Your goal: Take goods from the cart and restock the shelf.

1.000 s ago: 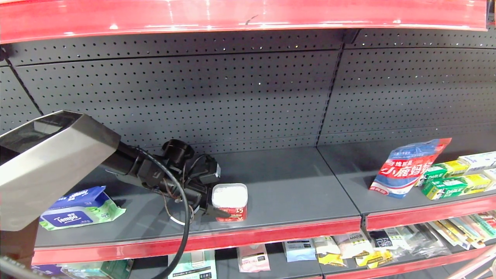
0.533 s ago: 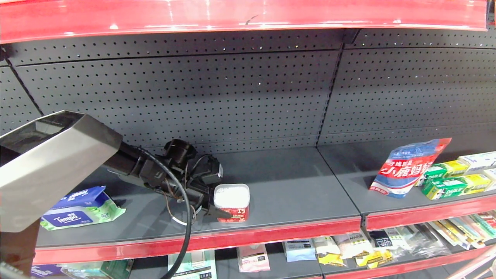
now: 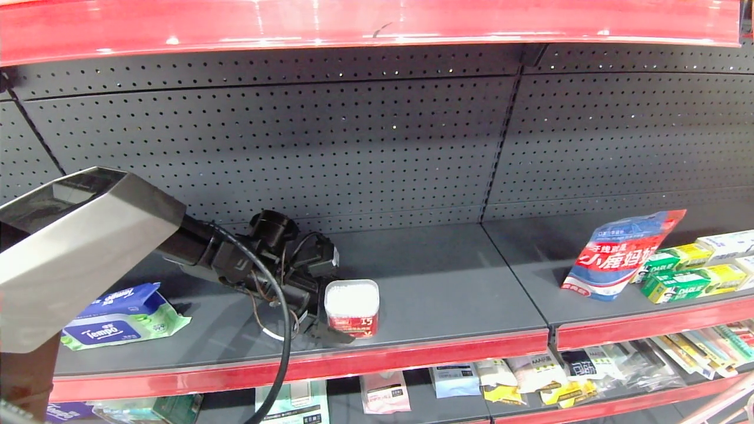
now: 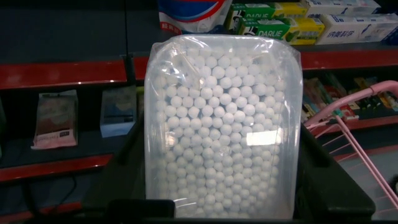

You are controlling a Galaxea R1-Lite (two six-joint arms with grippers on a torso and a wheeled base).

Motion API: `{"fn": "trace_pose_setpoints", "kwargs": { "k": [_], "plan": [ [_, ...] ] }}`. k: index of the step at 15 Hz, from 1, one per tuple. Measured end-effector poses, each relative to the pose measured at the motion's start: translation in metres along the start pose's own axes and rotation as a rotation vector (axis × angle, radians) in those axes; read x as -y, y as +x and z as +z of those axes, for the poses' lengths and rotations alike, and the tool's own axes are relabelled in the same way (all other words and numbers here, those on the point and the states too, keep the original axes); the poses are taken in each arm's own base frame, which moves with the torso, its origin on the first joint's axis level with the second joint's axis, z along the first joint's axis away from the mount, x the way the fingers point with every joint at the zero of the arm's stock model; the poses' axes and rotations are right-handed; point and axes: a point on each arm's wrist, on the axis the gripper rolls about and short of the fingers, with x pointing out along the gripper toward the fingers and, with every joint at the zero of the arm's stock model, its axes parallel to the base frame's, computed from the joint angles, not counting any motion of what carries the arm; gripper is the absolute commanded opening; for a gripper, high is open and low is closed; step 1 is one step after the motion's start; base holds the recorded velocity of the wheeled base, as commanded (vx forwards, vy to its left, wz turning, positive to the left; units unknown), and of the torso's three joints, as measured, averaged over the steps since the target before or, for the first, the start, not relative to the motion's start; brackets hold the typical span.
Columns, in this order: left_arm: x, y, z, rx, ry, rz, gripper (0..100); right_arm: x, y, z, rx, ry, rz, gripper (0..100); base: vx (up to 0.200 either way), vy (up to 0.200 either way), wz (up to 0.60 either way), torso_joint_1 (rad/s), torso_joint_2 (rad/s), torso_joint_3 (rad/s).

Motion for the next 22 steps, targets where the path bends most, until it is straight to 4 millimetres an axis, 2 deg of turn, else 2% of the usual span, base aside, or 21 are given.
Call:
{"fn": "trace_pose_setpoints", "kwargs": {
  "k": [3,8,13,16,18,22],
  "plan": [
    [0.005,-0.007,0.006,0.004,-0.025,0.005,100,0.000,0.000,-0.002,0.000,0.001,-0.001,0,0.000,0.000,0.00,0.000,0.00,0.000],
    [0.025,-0.031,0.025,0.027,-0.071,0.026,100,-0.001,0.001,-0.007,-0.010,0.001,0.000,0,0.000,0.000,0.00,0.000,0.00,0.000],
    [0.028,-0.054,0.049,0.082,-0.056,0.092,100,-0.002,0.001,-0.010,-0.014,0.001,0.002,0,0.000,0.000,0.00,0.000,0.00,0.000],
    [0.020,-0.066,0.064,0.161,-0.077,0.185,100,-0.002,0.002,-0.014,-0.025,0.000,0.005,0,0.000,0.000,0.00,0.000,0.00,0.000],
    [0.014,-0.070,0.075,0.192,-0.129,0.316,100,-0.003,0.003,-0.016,-0.033,-0.001,0.008,0,0.000,0.000,0.00,0.000,0.00,0.000],
    [0.023,-0.063,0.078,0.205,-0.214,0.574,100,-0.003,0.005,-0.016,-0.044,-0.002,0.023,0,0.000,0.000,0.00,0.000,0.00,0.000]
  ]
}}
